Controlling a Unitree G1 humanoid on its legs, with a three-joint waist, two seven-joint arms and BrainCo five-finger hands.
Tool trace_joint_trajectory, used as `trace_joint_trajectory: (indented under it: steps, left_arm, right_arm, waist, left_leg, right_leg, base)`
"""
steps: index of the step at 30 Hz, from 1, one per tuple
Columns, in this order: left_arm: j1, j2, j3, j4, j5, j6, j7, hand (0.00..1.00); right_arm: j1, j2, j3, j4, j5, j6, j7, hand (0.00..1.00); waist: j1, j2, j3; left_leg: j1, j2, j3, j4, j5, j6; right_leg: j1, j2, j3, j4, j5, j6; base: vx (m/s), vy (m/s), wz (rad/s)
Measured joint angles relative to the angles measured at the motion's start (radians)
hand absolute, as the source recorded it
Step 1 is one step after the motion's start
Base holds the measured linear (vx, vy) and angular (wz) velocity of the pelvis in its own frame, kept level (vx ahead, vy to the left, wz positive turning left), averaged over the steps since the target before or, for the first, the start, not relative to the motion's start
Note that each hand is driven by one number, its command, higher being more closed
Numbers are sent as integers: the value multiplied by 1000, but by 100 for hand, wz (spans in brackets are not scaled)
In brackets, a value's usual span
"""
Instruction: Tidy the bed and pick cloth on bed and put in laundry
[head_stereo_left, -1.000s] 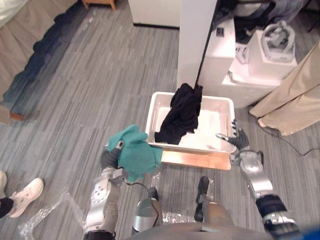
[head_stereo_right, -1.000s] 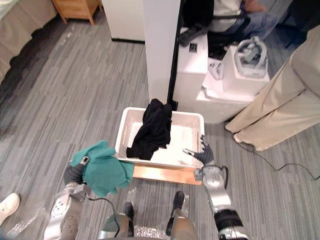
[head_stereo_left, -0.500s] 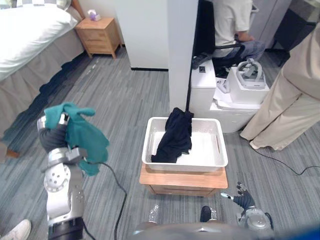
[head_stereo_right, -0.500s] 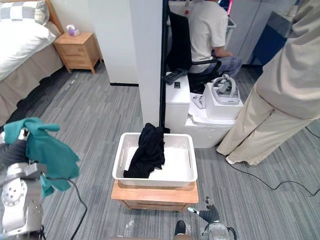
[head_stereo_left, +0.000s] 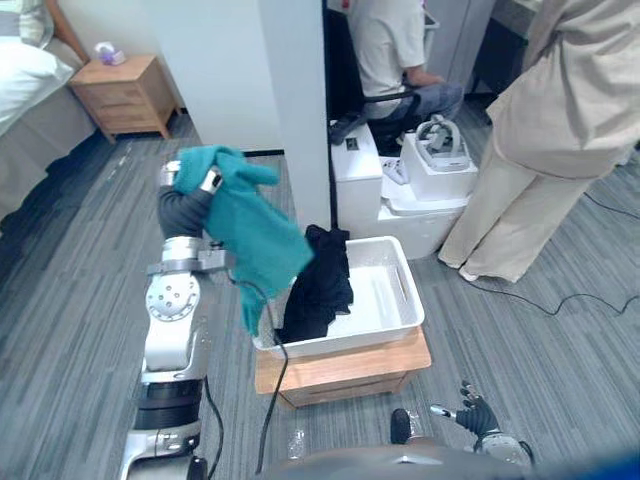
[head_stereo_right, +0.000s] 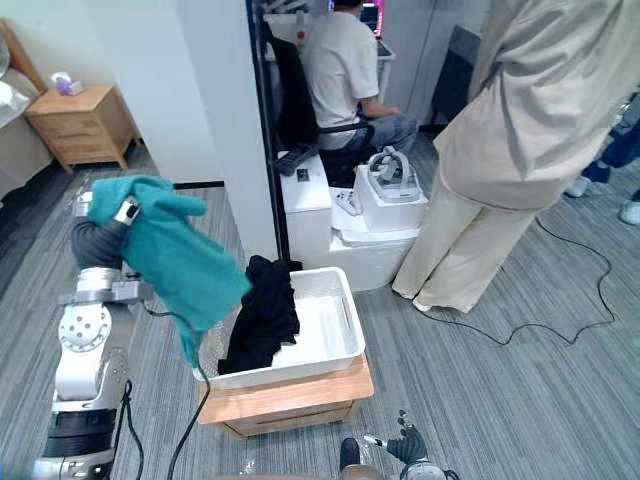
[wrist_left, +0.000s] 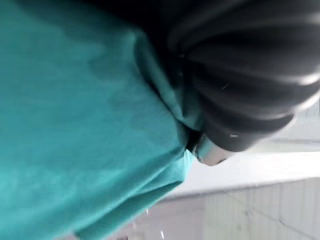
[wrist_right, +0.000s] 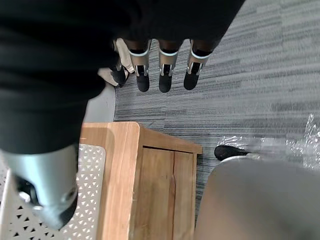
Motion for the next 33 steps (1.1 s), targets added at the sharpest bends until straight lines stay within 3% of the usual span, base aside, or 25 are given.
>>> trace_joint_trajectory:
  steps: [12, 17, 21, 26, 29, 33]
  left_arm:
    - [-61, -3, -104, 20, 21, 17, -29, 100]
    - [-84, -3, -130, 150, 64, 23, -28, 100]
    - [-134, 2, -200, 320, 126, 30, -9, 100]
    - [-334, 44, -244, 582, 198, 39, 103, 100]
    - [-436, 73, -268, 675, 216, 42, 140, 100]
    - [-480, 85, -270, 753, 212, 44, 135, 100]
  right_arm:
    - [31, -5, -6, 11, 1, -16, 13, 0]
    - [37, -6, -6, 10, 1, -22, 20, 0]
    - [10, -5, -3, 10, 3, -33, 20, 0]
    - [-103, -3, 7, 9, 58, -69, 6, 0]
    - [-163, -3, 13, 7, 88, -93, -3, 0]
    - [-199, -3, 18, -14, 108, -110, -7, 0]
  waist:
    - [-40, 15, -29]
    - [-55, 13, -25]
    - [-61, -6, 28]
    - [-82, -40, 183]
    - [-100, -40, 263]
    - [-112, -35, 303]
  left_leg:
    - [10, 4, 47, 13, -21, -2]
    - [1, -4, 83, 0, -21, -3]
    - [-40, -11, 100, 3, -21, -3]
    - [-155, -14, 116, 66, -21, 1]
    - [-192, 2, 123, 102, -35, 0]
    - [-241, 16, 128, 162, -68, 3]
  right_leg:
    - [-11, 11, 49, 0, 3, 1]
    - [-45, 12, 79, 0, 6, -1]
    - [-94, 10, 102, 0, 15, -5]
    - [-199, 3, 129, 1, 60, 0]
    - [-224, 11, 129, 1, 75, -6]
    - [-255, 14, 144, 1, 77, -5]
  base:
    - [-26, -14, -12]
    - [-23, -14, -19]
    - [-29, -28, -16]
    - [-36, -53, -14]
    - [8, -53, -7]
    - [-8, -31, -12]
